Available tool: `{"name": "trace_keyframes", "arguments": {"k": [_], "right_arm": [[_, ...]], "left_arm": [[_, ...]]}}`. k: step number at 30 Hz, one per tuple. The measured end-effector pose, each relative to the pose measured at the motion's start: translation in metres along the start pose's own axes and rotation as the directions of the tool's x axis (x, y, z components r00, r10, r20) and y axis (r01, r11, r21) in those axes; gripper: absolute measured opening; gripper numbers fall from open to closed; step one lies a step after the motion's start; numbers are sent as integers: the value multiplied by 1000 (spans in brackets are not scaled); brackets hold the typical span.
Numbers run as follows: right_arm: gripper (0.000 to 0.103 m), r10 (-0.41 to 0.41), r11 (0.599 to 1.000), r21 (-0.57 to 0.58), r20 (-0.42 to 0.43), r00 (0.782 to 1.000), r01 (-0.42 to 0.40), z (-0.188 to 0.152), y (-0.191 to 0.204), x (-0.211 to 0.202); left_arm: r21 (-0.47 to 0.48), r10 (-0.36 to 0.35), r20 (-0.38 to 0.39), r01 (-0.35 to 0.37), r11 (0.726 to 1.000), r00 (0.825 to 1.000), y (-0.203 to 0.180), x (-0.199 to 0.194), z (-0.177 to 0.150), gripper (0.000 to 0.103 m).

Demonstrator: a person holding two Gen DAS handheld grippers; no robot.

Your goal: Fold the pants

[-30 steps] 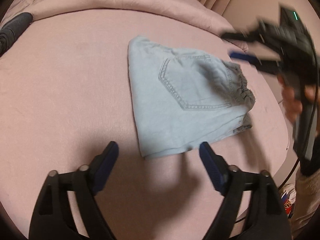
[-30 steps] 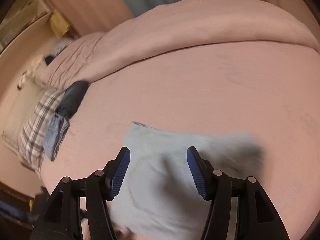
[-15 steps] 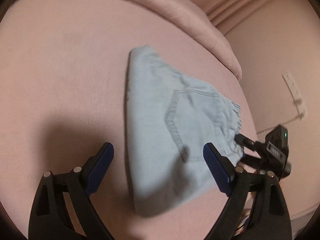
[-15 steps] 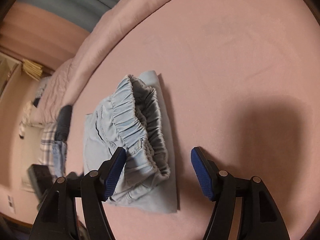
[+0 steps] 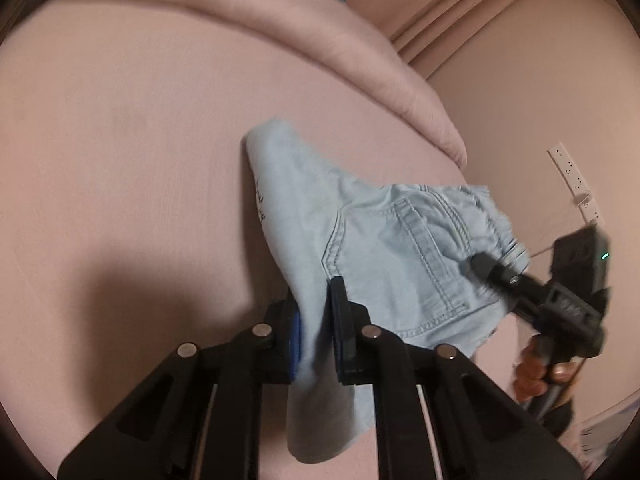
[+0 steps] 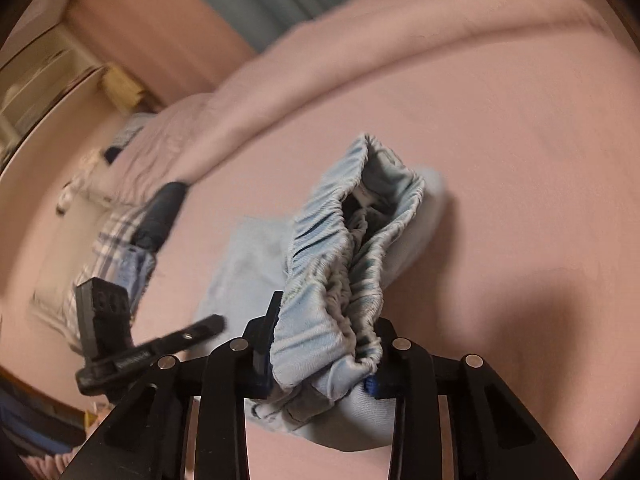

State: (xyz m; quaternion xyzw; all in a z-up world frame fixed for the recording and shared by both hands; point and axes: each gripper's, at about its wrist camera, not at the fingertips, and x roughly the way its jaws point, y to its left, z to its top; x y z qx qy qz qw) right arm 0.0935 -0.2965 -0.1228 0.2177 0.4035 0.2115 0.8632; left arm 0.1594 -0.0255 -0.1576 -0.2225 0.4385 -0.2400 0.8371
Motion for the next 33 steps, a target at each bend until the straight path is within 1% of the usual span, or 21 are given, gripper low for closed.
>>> {"name": "trace_keyframes", "arguments": {"k": [2,5,7,10,13,14,15,16,17,18,19,20,21,22,23,24,25,27,29,31,33], "right_arm": [[34,5,998,-70,28,1000,-3,16,27,4],[34,42,989,-148,69,997,-32,35,57,16],[34,76,980,-189,85,994,-59,50,78,32],[34,107,974,-208,81,991,-88,66,97,62],[34,128,973,-200,64,990,-113,76,108,102],[36,128,975,-191,51,990,-116,77,109,120],[36,115,978,-178,32,993,-107,77,106,133],[44,63,987,-145,-22,998,-66,76,100,158],[50,15,992,-125,-65,998,-23,74,94,172],[50,-34,994,-108,-104,994,22,71,88,184],[50,-105,991,-98,-136,985,92,66,80,193],[52,-103,991,-93,-132,986,92,63,75,191],[55,-84,994,-84,-119,989,74,61,70,186],[62,-79,994,-77,-99,992,72,60,64,175],[64,-91,993,-84,-88,992,84,60,62,167],[65,-105,991,-94,-77,992,98,60,63,161],[65,-124,986,-117,-60,990,117,60,64,153],[65,-168,971,-169,17,986,168,62,75,132],[65,-149,963,-212,91,985,165,64,90,120],[64,-87,960,-253,132,987,118,64,102,113],[56,-34,954,-292,125,992,69,62,113,120]], "left_arm": [[-7,-7,58,8,1000,998,5,-14,19,11],[-13,20,142,-18,1000,990,17,-41,47,11],[-3,60,182,-60,998,981,26,-57,63,11],[11,148,221,-154,988,964,45,-71,87,11],[-10,227,219,-230,973,949,69,-71,100,13],[-14,267,216,-271,963,939,80,-70,102,16],[-22,318,199,-321,947,927,93,-64,102,25],[-42,355,163,-353,935,921,108,-61,101,34],[-78,388,112,-382,921,915,124,-53,99,55],[-100,410,89,-401,910,908,133,-51,99,59],[-119,425,87,-414,902,901,142,-55,94,59],[-125,424,95,-411,903,901,145,-60,90,62],[-132,425,107,-411,902,899,147,-67,86,68],[-140,431,124,-414,899,894,147,-76,82,72],[-144,431,141,-412,900,892,146,-83,80,79],[-142,431,152,-412,900,889,145,-87,78,82],[-129,442,167,-425,896,881,140,-91,76,84],[-97,448,186,-438,894,874,126,-94,71,89],[-66,437,193,-433,899,879,116,-90,74,94],[-34,428,193,-430,902,883,111,-79,77,97],[3,444,187,-453,892,876,105,-67,75,97]]}}
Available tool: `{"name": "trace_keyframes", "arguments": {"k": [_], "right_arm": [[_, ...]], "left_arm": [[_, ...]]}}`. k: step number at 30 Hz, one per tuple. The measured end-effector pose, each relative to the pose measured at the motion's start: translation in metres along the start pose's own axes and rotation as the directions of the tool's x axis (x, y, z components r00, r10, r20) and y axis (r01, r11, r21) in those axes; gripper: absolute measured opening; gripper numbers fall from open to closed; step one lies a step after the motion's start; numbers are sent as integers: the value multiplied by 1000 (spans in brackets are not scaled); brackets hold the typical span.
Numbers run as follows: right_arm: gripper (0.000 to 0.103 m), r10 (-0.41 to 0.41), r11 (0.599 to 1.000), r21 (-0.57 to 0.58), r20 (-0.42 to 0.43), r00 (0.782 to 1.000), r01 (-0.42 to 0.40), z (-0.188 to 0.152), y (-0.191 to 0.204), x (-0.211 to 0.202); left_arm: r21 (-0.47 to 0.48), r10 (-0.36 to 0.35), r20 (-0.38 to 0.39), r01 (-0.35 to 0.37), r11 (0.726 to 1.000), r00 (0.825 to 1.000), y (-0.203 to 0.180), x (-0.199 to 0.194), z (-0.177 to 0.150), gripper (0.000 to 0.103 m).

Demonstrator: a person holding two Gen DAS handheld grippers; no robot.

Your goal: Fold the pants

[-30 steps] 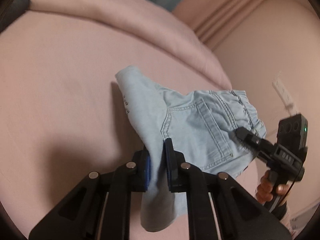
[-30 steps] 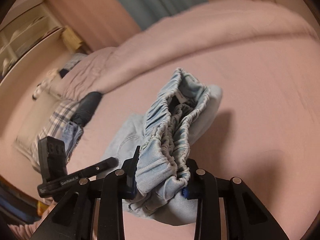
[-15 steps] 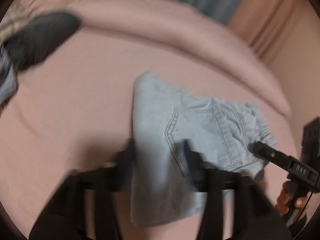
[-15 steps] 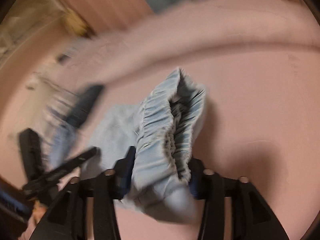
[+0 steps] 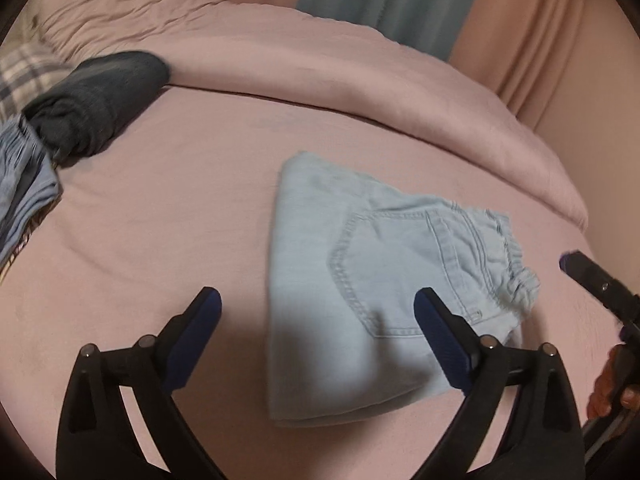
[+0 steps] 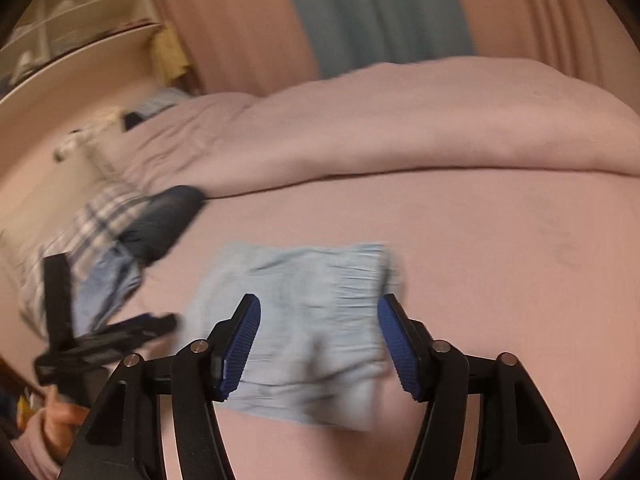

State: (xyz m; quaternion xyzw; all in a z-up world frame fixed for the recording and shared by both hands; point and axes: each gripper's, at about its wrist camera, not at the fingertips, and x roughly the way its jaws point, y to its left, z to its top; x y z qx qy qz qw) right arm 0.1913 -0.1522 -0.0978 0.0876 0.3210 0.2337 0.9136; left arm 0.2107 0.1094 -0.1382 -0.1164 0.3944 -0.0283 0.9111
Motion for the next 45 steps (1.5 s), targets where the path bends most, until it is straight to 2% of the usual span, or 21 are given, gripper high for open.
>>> {"name": "trace_keyframes", "arguments": {"k": [1,2,4,7,9,13,15,17,21,22,23,25,28,33,37,45], "right_arm": [[44,10,1000,-21,-19,1000,-10,-2,6,7],[37,-5,999,-42,-53,999,3,-4,9,18],[30,-61,996,-66,-118,991,53,-11,10,40],[24,-120,991,-77,-217,969,105,-24,-1,73],[24,-123,991,-79,-217,968,108,-22,-5,72],[24,-107,993,-83,-246,963,89,-14,0,62],[30,-85,995,-70,-232,969,71,-13,7,47],[50,-98,994,-60,-212,972,88,-9,13,26],[66,-122,992,-63,-196,973,112,-6,29,-6],[73,-132,990,-76,-192,972,119,-6,35,-13],[86,-145,987,-94,-189,971,129,-5,42,-23],[100,-171,982,-116,-180,969,151,-4,49,-39],[101,-186,977,-136,-155,970,165,0,64,-63],[101,-211,969,-158,-127,969,190,6,84,-94],[101,-218,965,-169,-98,971,199,8,97,-111],[101,-230,960,-184,-81,970,212,8,111,-121]], "left_arm": [[28,12,-10,-12,1000,1000,-7,9,3,97],[44,19,-19,-18,999,1000,-10,13,0,98],[80,34,-60,-29,996,998,-14,30,-7,98],[91,62,-141,-50,995,988,-12,53,-15,99],[79,61,-135,-51,996,989,-8,52,-15,103],[98,104,-133,-91,991,986,-9,36,-9,101],[116,138,-100,-126,985,985,-12,18,-7,101],[113,151,-69,-143,983,986,-16,-7,-3,102],[101,202,-18,-199,975,979,-26,-56,2,102],[102,219,-13,-217,971,976,-30,-67,4,102],[102,227,-17,-224,969,974,-32,-74,5,102],[106,254,-29,-250,963,967,-36,-95,5,102],[123,298,-38,-291,949,954,-44,-113,5,102],[109,234,-22,-231,967,972,-54,-158,1,103],[116,244,19,-244,963,970,-59,-184,1,103],[121,228,52,-233,965,972,-67,-209,-3,103]]}}
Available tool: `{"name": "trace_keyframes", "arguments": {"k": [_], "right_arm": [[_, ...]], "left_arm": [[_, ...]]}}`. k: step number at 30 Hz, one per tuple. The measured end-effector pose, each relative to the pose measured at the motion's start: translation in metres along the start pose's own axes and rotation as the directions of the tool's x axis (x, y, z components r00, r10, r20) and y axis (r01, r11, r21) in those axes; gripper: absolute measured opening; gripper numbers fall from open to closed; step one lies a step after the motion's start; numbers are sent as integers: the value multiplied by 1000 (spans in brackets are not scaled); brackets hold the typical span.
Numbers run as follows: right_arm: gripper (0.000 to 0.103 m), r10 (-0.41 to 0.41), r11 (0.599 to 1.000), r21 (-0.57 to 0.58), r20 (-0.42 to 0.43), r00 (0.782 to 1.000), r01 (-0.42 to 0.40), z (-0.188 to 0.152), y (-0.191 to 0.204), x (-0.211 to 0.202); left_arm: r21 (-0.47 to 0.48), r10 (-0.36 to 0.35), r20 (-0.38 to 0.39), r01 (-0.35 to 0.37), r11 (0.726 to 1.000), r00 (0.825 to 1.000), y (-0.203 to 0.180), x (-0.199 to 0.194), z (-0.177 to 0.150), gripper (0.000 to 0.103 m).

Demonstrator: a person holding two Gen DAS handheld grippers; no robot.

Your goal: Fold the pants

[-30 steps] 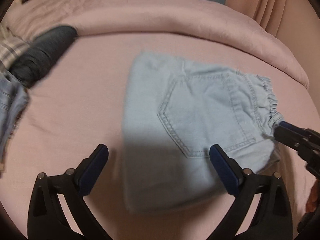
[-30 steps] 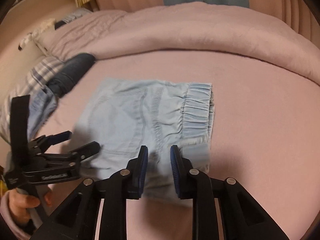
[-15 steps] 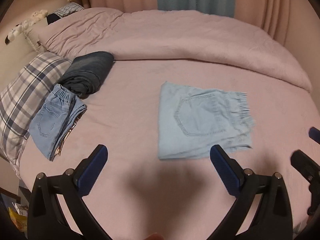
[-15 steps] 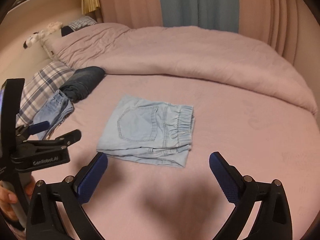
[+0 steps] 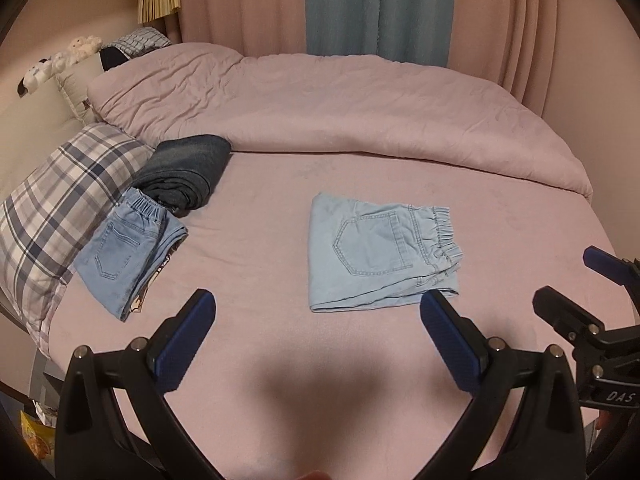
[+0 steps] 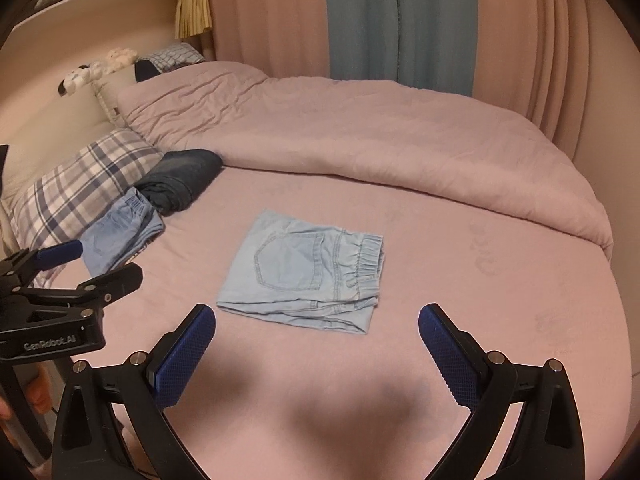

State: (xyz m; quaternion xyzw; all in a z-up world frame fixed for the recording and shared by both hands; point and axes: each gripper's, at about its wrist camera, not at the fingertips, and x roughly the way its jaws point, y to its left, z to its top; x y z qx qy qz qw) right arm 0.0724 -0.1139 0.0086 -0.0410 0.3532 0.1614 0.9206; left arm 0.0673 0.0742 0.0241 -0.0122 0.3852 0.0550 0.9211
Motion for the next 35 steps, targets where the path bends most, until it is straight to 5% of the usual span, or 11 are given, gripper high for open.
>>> {"name": "trace_keyframes", "arguments": {"k": [35], "right_arm": [[101,-3,1000,9,-6,1000,3,1,4,0]], "left_arm": [[20,-15,-14,15,1000,1000,-5,0,4,103]]}}
